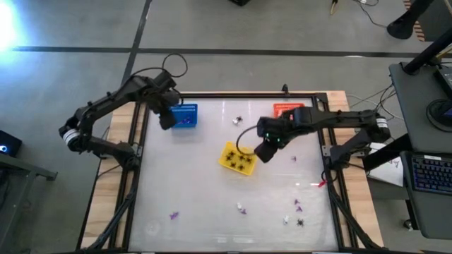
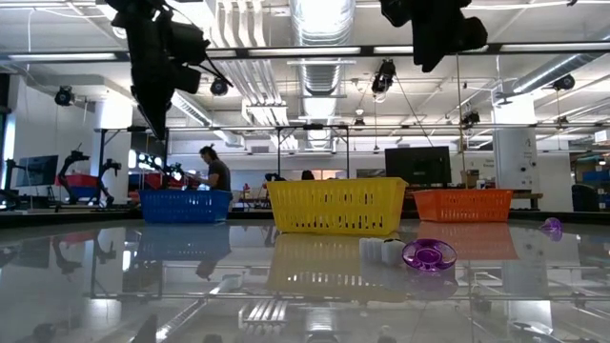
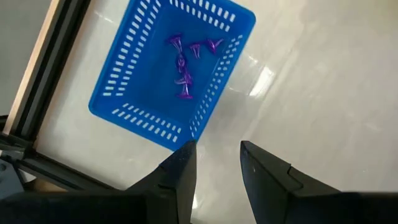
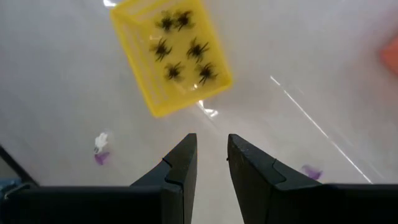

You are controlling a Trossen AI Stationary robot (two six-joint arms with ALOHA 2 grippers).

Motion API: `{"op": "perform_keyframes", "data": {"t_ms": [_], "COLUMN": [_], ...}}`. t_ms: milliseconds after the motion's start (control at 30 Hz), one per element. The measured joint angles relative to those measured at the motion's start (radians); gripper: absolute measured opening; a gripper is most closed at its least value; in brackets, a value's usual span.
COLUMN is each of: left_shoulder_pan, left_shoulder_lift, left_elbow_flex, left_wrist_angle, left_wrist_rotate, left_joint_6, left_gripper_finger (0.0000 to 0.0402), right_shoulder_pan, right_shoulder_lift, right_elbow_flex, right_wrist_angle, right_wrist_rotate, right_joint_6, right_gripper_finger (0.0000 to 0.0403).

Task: Sort Halloween decoration
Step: Put the white skeleton toy into the orange bin

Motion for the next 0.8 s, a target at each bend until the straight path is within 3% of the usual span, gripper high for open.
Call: {"op": "perform_keyframes", "data": {"t_ms": [400,633,800], "left_shoulder_pan": [0.0,0.0,0.0], "left_shoulder_lift": [-0.071,-0.07,-0.07], "left_elbow_flex": [-0.043,-0.036,-0.037], "left_wrist_angle": [0.015,0.036,0.035], "left_wrist_rotate": [0.001,0.001,0.001], "left_joint_6": [0.015,0.014,0.017], "left_gripper_finger": [0.0107,0.0107,0.0107], "right_shoulder_pan": [0.263,0.373,0.469], "right_shoulder_lift": [0.098,0.151,0.172], "right_elbow_flex": [0.0,0.0,0.0], "right_wrist_angle": [0.003,-0.001,0.003], "right_wrist_rotate": [0.0,0.084,0.086], "right_joint_6": [0.269,0.704,1.026], "right_gripper_finger": [0.0082,0.0082,0.0082]}}
